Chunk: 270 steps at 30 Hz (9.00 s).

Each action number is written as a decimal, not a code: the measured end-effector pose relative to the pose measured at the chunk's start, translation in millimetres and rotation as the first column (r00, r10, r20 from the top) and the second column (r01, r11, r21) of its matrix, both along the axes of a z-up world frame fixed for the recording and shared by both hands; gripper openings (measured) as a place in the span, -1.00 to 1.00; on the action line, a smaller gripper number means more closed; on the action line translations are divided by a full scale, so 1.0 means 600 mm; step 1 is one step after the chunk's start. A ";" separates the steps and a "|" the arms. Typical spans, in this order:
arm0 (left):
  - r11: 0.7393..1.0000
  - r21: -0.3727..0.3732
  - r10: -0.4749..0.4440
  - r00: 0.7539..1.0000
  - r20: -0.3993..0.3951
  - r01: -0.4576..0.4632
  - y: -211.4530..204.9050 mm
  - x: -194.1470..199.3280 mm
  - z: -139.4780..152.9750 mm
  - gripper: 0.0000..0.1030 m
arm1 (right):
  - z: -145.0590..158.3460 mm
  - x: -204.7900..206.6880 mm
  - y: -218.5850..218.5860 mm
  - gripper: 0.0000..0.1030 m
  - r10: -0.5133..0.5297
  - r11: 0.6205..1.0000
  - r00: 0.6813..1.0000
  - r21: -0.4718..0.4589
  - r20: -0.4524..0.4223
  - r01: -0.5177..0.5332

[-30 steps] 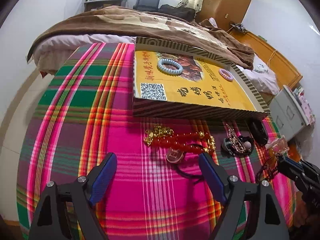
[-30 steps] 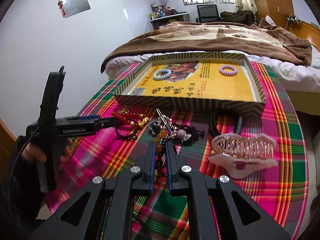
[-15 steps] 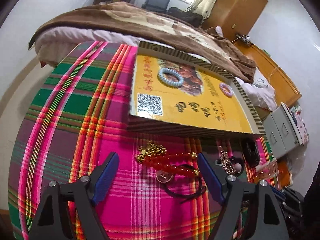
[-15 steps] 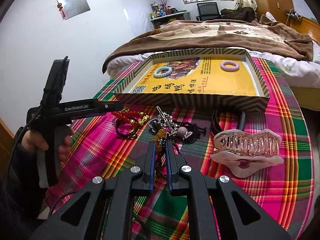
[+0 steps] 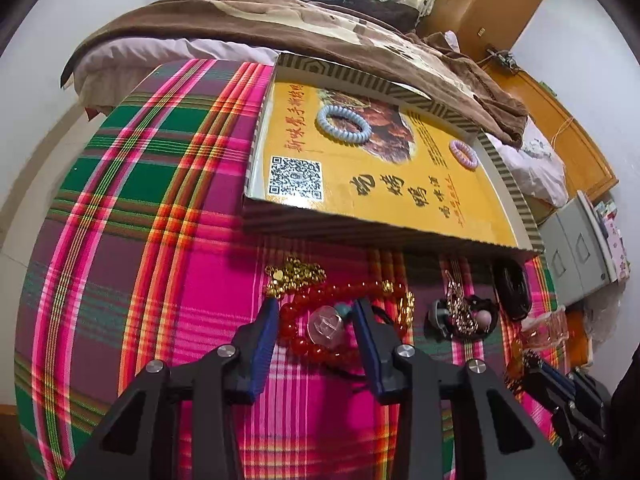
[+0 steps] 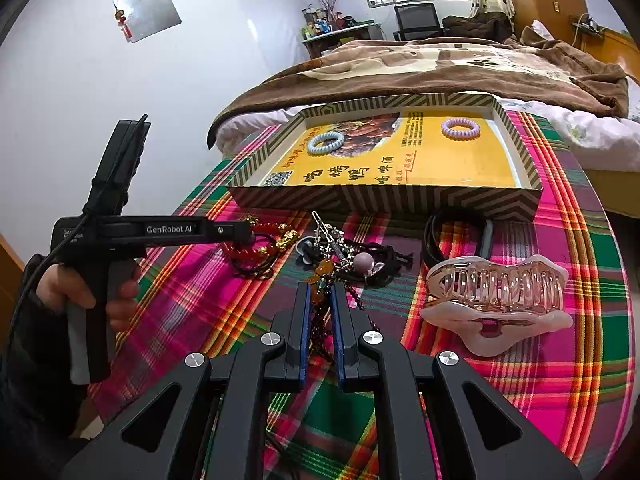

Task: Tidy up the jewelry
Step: 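Grasp the red bead bracelet with the left tool while the right tool holds the dark beads, then lift and carry the red bracelet and dark beads over the yellow tray with both tools, then open both tools to release the red bracelet and dark beads into the tray, then grasp the silver keychain with pink bead using the right tool, then grasp the black hair tie with green bead with the left tool while the right tool holds the keychain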

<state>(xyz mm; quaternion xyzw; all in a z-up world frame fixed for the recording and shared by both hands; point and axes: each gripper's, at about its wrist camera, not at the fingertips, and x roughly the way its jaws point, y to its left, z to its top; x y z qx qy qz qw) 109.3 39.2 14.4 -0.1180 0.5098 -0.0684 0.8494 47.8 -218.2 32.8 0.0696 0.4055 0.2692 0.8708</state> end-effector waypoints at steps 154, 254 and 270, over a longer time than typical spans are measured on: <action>0.991 0.025 -0.134 0.968 0.211 0.131 -0.009 0.117 0.114 0.25 | 0.089 0.362 0.075 -0.09 0.011 0.978 0.999 -0.210 -0.031 -0.017; 0.923 0.297 -0.283 0.954 0.096 0.244 -0.110 -0.025 0.002 -0.58 | 0.077 0.028 -0.044 -0.77 -0.144 0.979 0.989 0.146 0.029 0.139; 0.949 0.243 -0.246 0.952 0.184 0.199 -0.082 -0.039 0.074 -0.81 | 0.099 0.027 -0.057 -0.77 -0.163 0.977 0.985 0.145 0.056 0.153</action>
